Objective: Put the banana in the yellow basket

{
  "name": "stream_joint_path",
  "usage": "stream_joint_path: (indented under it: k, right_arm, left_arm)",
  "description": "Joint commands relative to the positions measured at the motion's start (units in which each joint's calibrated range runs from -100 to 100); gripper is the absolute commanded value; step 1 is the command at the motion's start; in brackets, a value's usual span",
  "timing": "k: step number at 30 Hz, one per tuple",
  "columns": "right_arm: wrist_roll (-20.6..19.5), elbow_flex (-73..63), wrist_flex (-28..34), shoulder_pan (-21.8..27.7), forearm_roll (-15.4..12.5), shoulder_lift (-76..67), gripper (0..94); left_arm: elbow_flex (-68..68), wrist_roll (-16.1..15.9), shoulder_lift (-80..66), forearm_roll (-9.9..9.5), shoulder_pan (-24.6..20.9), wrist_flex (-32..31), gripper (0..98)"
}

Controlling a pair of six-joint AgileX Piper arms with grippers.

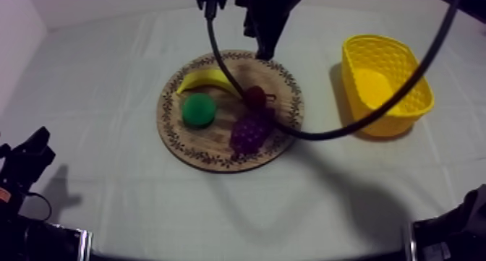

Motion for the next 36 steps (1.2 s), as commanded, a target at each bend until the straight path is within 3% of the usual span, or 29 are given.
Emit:
stream_joint_path:
  k: [1,18,36]
  right_arm:
    - [-0.6,-1.7,0.5,-0.2,0.3,2.0,9.9]
    - [-4.3,-25.5,10.9,-1.1,2.6,17.1,14.3]
    - [-4.6,-21.8,12.0,-2.5,3.9,18.2,20.2]
  left_arm:
    - [0.0,0.0,0.0,-0.01,0.0,0.0,0.1]
    - [0.0,0.0,0.0,-0.01,0.0,0.0,0.1]
    - [0.0,0.0,0.0,-0.01,0.0,0.0,0.1]
